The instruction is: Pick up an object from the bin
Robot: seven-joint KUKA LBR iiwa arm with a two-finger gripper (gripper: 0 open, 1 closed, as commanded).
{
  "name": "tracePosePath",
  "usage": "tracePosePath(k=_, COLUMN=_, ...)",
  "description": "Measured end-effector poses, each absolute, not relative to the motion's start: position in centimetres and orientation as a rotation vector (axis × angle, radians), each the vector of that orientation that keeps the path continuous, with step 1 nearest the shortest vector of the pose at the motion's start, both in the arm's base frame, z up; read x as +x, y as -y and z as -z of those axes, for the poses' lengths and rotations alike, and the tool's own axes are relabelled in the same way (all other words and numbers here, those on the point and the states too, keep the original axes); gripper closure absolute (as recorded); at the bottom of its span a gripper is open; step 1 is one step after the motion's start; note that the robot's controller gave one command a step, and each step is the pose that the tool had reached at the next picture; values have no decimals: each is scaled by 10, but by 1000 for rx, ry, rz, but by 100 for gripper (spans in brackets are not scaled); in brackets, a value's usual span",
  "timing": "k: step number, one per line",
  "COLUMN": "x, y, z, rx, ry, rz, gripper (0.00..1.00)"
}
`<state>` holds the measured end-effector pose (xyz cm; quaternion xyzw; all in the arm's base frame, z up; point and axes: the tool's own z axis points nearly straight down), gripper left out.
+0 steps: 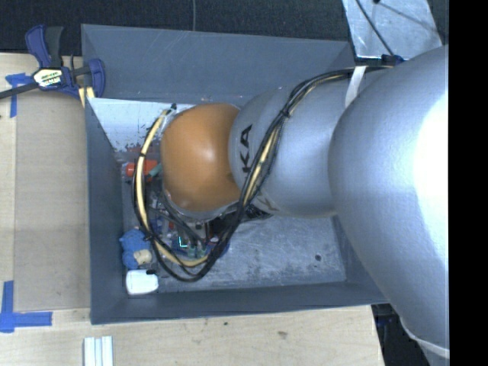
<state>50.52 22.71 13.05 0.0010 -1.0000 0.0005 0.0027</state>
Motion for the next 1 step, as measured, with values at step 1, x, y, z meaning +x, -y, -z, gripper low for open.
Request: tracePosePath(k=1, x=540, y=-187, z=-69, rx=-71, ry=3148, rz=8, gripper=0)
